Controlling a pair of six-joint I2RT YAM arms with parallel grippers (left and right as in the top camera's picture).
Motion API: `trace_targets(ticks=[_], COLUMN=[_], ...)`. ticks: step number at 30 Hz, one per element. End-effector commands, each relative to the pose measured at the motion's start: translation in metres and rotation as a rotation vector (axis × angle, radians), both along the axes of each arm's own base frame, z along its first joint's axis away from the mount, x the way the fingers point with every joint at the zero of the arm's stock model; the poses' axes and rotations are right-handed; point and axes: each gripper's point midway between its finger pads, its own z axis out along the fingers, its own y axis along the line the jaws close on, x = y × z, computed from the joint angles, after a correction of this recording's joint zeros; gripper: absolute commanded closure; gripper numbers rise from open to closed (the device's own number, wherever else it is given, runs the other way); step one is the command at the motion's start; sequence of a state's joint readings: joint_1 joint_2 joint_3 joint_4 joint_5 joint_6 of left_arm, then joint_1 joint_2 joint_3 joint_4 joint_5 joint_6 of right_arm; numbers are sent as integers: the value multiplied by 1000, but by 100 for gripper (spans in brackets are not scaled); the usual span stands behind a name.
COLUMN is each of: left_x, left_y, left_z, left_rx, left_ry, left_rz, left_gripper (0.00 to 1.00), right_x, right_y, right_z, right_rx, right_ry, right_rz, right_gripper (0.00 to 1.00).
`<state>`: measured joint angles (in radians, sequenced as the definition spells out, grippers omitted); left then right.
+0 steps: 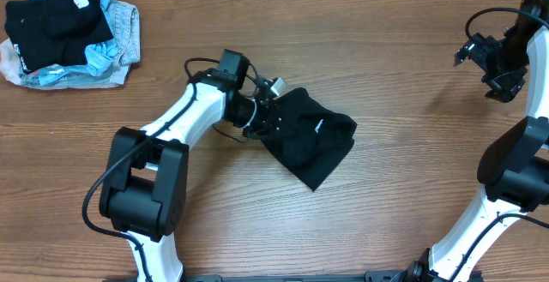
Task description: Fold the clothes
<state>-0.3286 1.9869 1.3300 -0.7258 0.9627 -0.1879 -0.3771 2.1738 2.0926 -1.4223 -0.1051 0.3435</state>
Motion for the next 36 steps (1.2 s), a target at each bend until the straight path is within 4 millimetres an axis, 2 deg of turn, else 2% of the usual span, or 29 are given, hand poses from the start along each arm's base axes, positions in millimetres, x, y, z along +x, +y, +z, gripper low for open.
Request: trace_targets(ticks=[1,6,11,15,16,17,18,20,22,28,30,34,36], left_x=[-4,-4,1,4,4,1,-1,-8,-16,-29,-28,-32,-35], left_y=[-10,-29,-54,-60,-60,-61,-62,-64,-67,-68,-60,-31,-29], left_z=[-3,-11,7,14,13,11,10,8,7,9,6,-22,-27], left_rx=[73,130,10,-33,-25,-16,-12,-4,4,35,88,337,378], left_ry=[-22,-85,-123,-153,-153,-147,-140,-122,-103,-30,-8,50,51], left_rz=[3,-11,-19,-32,-32,-34,-39,-52,-69,-75,-55,35,40], left_gripper=[89,89,89,85,59,28,24,23,16,18,19,17,14], right_x=[5,5,5,5,5,5,5,5,5,5,5,5,5], right_y=[0,0,0,0,0,0,0,0,0,0,0,0,0], right_z=[13,13,13,13,13,13,13,13,13,13,13,13,13], right_rx=[-10,-10,-10,-10,-10,-10,-10,-10,-10,-10,-10,-10,-10], right_ry=[-39,-39,-39,-39,-39,-39,-39,-39,-39,-39,-39,-39,-39], right_rz=[3,3,3,3,3,3,3,3,3,3,3,3,3], right_gripper=[0,0,0,0,0,0,0,0,0,0,0,0,0])
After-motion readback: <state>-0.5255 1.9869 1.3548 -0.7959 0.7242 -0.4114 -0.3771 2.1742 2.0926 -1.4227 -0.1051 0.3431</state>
